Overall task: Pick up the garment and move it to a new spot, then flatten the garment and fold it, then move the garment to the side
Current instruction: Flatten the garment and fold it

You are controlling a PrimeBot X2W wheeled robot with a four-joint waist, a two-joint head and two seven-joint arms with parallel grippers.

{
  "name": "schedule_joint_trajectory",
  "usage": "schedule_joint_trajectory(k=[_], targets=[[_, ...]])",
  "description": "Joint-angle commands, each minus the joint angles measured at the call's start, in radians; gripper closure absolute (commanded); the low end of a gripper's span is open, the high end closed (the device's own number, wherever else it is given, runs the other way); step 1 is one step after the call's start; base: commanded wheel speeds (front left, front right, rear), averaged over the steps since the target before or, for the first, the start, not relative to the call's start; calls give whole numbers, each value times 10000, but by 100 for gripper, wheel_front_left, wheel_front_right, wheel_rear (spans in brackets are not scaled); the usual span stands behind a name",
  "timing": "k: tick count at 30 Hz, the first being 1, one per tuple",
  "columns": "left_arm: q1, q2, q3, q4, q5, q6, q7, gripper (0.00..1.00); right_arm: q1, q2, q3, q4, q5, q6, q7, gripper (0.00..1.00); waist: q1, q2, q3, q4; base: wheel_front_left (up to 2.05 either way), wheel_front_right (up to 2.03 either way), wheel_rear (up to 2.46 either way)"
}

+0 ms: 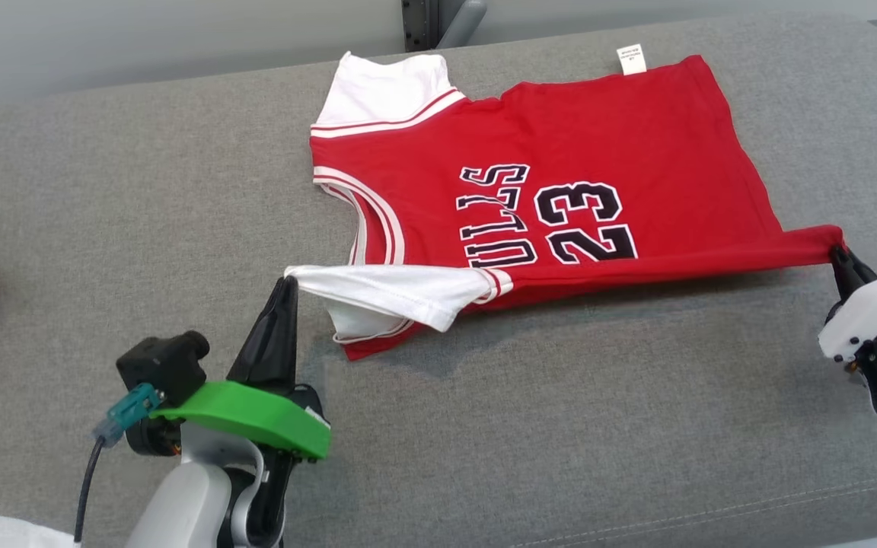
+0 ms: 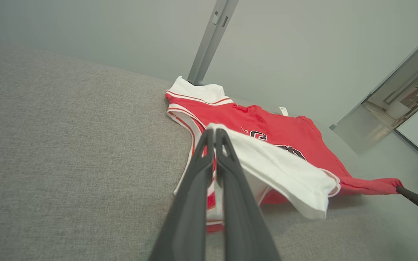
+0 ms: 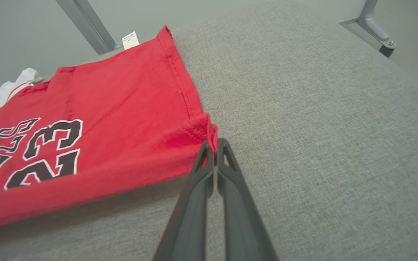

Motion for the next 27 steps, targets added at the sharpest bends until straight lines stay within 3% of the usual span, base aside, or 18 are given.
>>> schedule_joint_trajectory(k=[1, 15, 16, 18, 19, 20, 21, 22, 23, 27], targets=[[-354, 5, -20, 163, 130, -51, -21, 100, -282, 42, -90, 158, -167, -18, 76, 100, 1, 0, 264, 33, 0, 0, 0], [-2705, -16, -768, 2066, 1379, -599, -691, 100, -2433, 543, -439, 1845, -1752, -18, 86, 100, 1, 0, 1393, 279, 0, 0, 0], [-2845, -12, -826, 2202, 1480, -634, -736, 100, -2563, 607, -476, 1962, -1825, -18, 44, 94, 1, 0, 1471, 294, 0, 0, 0], [-3095, -21, -936, 2406, 1628, -726, -854, 100, -2792, 697, -532, 2157, -2007, -17, -90, 69, 1, 0, 1641, 316, 0, 0, 0], [-3192, -52, -965, 2515, 1633, -776, -911, 100, -2893, 721, -555, 2225, -2083, -18, -205, 41, 1, 0, 1718, 329, 0, 0, 0], [-3290, -72, -998, 2607, 1699, -806, -978, 100, -2992, 753, -612, 2297, -2126, -18, -329, 0, 1, 0, 1797, 343, 0, 0, 0], [-3384, -76, -1024, 2684, 1752, -850, -1026, 79, -3061, 804, -671, 2390, -2152, -18, -429, 0, 1, 0, 1858, 350, 0, 0, 0], [-3449, -91, -1035, 2784, 1781, -874, -1095, 22, -3112, 857, -695, 2441, -2216, -17, -595, 0, 1, 0, 1891, 354, 0, 0, 0], [-3509, -95, -1054, 2860, 1867, -851, -1169, 0, -3166, 872, -731, 2505, -2270, -18, -764, 0, 1, 0, 1918, 360, 0, 0, 0], [-3413, -167, -981, 2933, 2021, -715, -1390, 0, -3012, 876, -799, 2391, -2458, -17, -1726, 0, 1, 0, 1902, 372, 0, 0, 0]])
